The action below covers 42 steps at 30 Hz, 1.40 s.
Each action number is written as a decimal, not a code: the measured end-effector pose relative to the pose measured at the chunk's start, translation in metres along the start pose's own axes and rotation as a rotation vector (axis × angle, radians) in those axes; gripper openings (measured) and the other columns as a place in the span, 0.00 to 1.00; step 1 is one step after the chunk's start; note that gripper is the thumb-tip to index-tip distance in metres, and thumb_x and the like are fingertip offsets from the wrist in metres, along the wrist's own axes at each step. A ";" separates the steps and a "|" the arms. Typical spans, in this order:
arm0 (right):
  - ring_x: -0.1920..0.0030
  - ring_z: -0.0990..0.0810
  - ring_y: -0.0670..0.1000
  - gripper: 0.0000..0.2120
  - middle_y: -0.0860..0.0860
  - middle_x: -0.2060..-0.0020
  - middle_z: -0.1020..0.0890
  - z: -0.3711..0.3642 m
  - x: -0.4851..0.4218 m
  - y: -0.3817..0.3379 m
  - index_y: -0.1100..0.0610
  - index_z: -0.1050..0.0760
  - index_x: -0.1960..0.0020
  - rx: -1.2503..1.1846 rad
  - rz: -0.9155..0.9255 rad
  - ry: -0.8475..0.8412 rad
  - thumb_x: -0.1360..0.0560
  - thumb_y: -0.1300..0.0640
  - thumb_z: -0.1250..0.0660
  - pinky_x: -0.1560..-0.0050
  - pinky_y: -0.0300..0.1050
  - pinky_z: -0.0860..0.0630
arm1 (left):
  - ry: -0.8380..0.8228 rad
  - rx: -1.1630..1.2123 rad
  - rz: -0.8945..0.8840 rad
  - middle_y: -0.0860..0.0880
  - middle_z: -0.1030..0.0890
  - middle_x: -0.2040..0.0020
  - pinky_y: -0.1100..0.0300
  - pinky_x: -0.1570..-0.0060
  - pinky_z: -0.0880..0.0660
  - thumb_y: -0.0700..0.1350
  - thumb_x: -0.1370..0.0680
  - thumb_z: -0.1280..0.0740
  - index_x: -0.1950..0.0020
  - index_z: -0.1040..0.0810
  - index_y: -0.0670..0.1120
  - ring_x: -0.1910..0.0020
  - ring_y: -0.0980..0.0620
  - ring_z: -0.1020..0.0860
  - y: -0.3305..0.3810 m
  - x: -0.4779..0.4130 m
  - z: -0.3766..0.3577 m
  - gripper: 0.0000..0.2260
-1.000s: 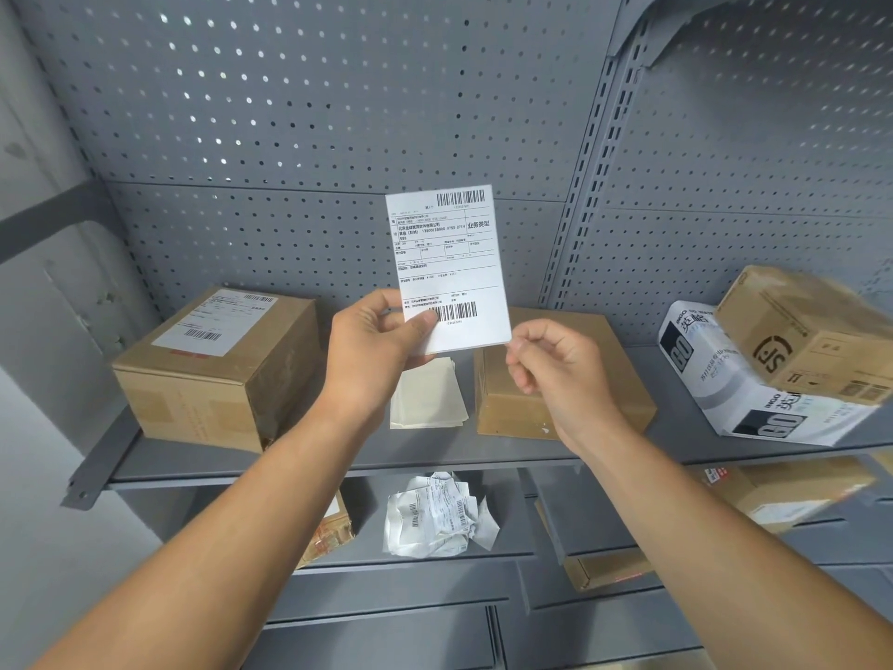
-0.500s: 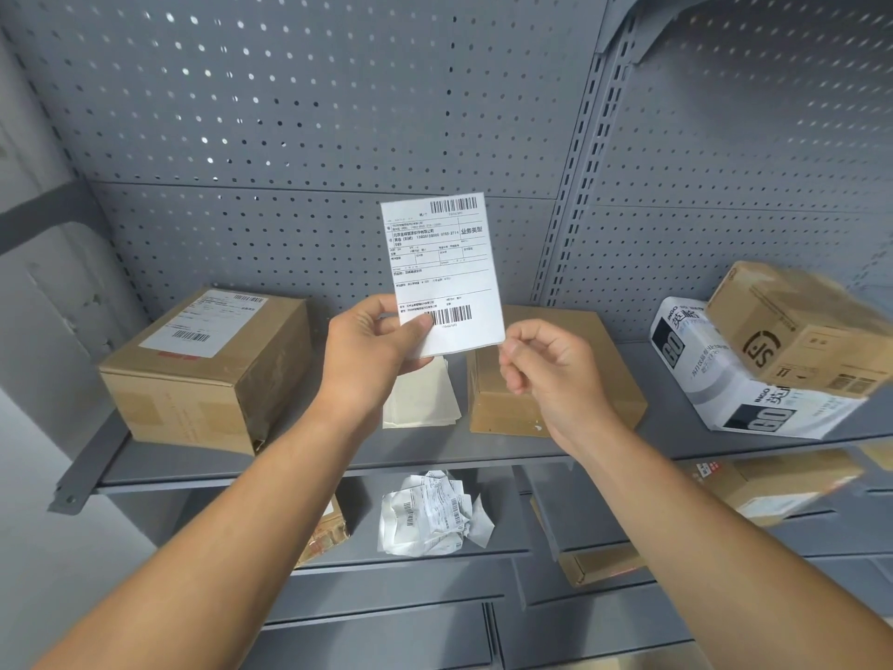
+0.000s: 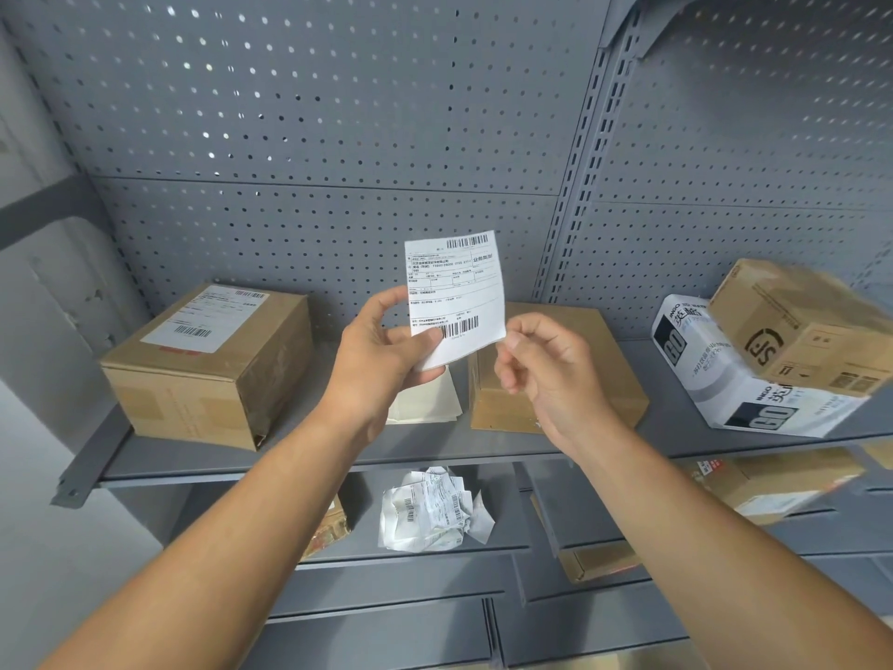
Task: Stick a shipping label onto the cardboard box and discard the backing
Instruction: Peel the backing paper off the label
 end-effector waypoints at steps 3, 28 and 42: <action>0.73 0.30 0.50 0.04 0.50 0.72 0.23 -0.001 0.000 0.002 0.56 0.23 0.58 0.004 -0.005 0.010 0.25 0.61 0.35 0.71 0.40 0.31 | 0.023 -0.022 -0.014 0.46 0.11 0.52 0.57 0.58 0.17 0.35 0.23 0.27 0.29 0.29 0.49 0.53 0.49 0.13 -0.003 -0.001 0.002 0.25; 0.67 0.22 0.43 0.05 0.46 0.63 0.19 -0.017 0.011 -0.006 0.57 0.22 0.57 0.465 0.275 0.000 0.26 0.65 0.31 0.65 0.38 0.26 | -0.025 -0.588 -0.492 0.53 0.15 0.66 0.54 0.62 0.18 0.44 0.21 0.27 0.57 0.15 0.48 0.67 0.53 0.16 0.011 0.034 -0.015 0.04; 0.58 0.18 0.57 0.05 0.54 0.61 0.17 -0.004 0.006 -0.002 0.54 0.24 0.60 0.487 0.251 0.127 0.29 0.63 0.32 0.60 0.41 0.22 | 0.169 -0.992 -0.777 0.62 0.25 0.56 0.50 0.59 0.23 0.46 0.20 0.34 0.53 0.22 0.47 0.49 0.51 0.25 0.016 0.030 -0.008 0.05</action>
Point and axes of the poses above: each hand's wrist, its own x-axis away from the middle knuckle, its own z-axis out of the back of the hand, y = z × x, the point moved 3 cm from there along -x, towards the middle knuckle
